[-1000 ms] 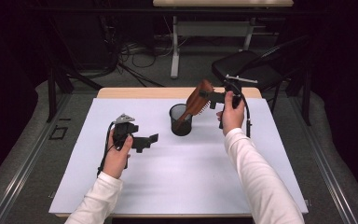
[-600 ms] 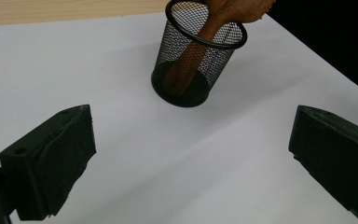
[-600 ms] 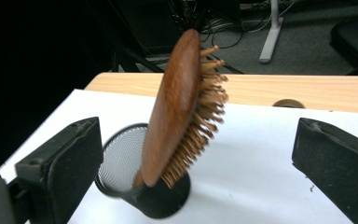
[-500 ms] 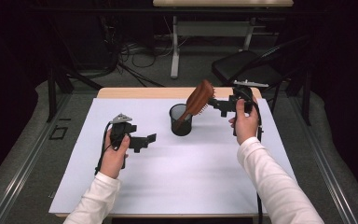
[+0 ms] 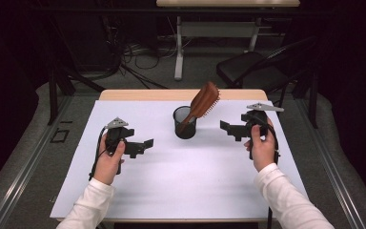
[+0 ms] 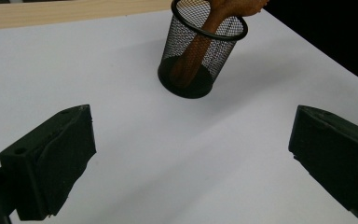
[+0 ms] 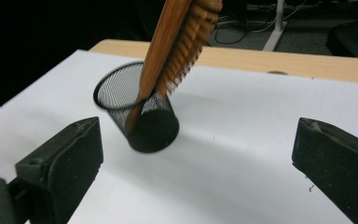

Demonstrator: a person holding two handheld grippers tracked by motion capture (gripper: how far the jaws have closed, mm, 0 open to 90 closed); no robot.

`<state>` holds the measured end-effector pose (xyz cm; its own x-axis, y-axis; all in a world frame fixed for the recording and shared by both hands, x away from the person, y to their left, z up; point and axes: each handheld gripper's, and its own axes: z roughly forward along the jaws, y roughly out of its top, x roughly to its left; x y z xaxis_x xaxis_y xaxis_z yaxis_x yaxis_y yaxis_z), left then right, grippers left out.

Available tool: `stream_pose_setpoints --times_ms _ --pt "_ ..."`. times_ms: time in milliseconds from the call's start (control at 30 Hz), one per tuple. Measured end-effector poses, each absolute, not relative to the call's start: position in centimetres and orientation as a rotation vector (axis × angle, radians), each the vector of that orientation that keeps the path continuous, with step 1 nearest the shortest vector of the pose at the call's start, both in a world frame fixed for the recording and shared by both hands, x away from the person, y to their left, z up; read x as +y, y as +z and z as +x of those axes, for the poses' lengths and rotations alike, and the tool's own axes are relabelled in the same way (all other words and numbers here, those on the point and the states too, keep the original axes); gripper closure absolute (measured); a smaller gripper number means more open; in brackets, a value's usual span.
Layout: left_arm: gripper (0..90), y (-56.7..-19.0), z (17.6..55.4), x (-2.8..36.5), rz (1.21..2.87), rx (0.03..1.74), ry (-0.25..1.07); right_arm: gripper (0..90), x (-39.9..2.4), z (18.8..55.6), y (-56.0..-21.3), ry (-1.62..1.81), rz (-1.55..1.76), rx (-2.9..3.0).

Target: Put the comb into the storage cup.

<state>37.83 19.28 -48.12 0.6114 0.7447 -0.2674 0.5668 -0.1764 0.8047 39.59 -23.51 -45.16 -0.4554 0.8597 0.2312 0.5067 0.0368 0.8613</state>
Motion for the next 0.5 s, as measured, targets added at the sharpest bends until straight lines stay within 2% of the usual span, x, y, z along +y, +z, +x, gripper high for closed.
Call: stream_pose_setpoints --times_ms 500 --pt "0.5 -49.0 36.3 21.6 1.847 1.017 0.234 1.5 -23.4 34.8 -49.9 1.369 1.292 2.012"
